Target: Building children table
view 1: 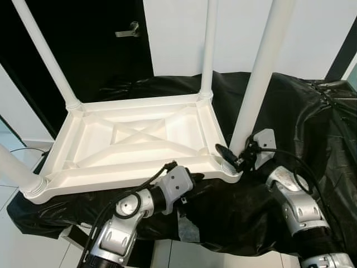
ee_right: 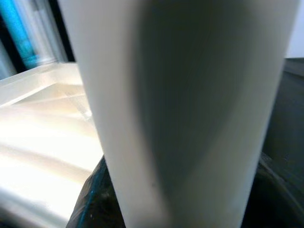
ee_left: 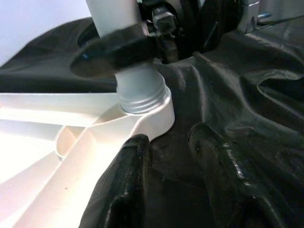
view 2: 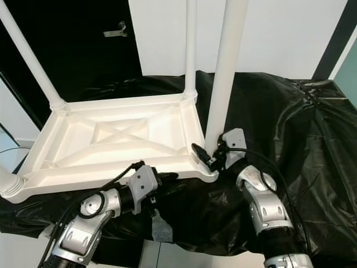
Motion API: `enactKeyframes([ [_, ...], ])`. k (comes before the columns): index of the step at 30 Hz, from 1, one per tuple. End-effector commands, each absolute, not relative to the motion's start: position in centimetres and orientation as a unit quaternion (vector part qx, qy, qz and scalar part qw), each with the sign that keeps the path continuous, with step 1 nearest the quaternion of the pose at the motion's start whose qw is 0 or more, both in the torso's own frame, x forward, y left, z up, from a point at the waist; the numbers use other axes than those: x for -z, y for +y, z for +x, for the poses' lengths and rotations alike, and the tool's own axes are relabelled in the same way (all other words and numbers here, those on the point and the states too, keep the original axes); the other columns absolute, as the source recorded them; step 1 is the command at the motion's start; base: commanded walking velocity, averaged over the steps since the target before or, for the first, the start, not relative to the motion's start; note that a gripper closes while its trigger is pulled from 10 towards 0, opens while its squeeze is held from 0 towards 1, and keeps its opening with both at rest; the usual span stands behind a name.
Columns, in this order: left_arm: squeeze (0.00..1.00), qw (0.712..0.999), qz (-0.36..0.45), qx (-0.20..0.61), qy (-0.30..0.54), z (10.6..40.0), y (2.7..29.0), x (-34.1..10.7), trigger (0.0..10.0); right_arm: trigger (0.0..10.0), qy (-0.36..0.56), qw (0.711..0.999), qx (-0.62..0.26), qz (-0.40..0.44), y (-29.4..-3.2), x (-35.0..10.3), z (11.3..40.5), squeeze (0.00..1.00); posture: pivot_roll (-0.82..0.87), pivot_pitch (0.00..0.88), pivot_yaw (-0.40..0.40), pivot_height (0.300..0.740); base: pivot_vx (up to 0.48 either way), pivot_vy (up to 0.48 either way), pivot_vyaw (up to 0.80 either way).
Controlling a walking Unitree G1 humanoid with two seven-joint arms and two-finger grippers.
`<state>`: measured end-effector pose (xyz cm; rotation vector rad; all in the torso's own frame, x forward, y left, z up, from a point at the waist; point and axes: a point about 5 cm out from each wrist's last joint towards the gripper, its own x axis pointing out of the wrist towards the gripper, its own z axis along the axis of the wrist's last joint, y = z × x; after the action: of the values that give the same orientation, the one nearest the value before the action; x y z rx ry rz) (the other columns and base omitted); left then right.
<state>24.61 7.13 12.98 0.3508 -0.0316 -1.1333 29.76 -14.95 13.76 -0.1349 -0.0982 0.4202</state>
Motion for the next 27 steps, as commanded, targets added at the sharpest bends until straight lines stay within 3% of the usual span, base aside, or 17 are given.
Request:
enactKeyframes([
  [1,0.0,0.85,0.166,0.499,-0.018,24.8,7.2,-12.7,10.0,10.0,0.007,0.984,-0.156,-0.085,-15.5,-11.7,29.3,0.0,0.0,0.0,0.008,0.74,0.0,0.0,0.0],
  [8,0.0,0.85,0.161,0.502,-0.019,24.7,6.8,-12.6,10.0,10.0,0.022,0.999,0.02,-0.03,-14.1,-11.2,28.5,0.0,0.0,0.0,0.0,0.74,0.0,0.0,0.0],
  [16,0.0,0.849,0.16,0.503,-0.019,24.7,6.6,-12.6,10.0,10.0,-0.01,1.0,-0.01,0.005,-12.9,-12.0,28.4,0.01,0.0,0.0,0.01,0.74,0.0,0.0,0.0],
  [17,0.0,0.849,0.16,0.503,-0.019,24.7,6.7,-12.6,10.0,10.0,-0.018,1.0,-0.012,0.008,-12.8,-12.3,28.3,0.67,0.0,0.0,0.014,0.74,0.0,0.0,0.0],
  [18,0.0,0.849,0.161,0.503,-0.02,24.7,6.7,-12.7,10.0,10.0,-0.026,0.999,-0.016,0.011,-12.7,-12.6,28.2,1.0,0.0,0.0,0.015,0.74,0.0,0.0,0.0],
  [24,0.0,0.848,0.162,0.505,-0.02,24.7,6.8,-12.7,10.0,10.0,-0.051,0.998,-0.039,0.011,-12.9,-13.4,27.8,1.0,0.0,0.0,0.021,0.74,0.0,0.0,0.0],
  [27,0.0,0.848,0.161,0.505,-0.019,24.6,6.9,-12.7,10.0,10.0,-0.059,0.996,-0.065,0.003,-14.2,-13.5,27.2,1.0,0.0,0.0,0.022,0.74,0.0,0.0,0.0],
])
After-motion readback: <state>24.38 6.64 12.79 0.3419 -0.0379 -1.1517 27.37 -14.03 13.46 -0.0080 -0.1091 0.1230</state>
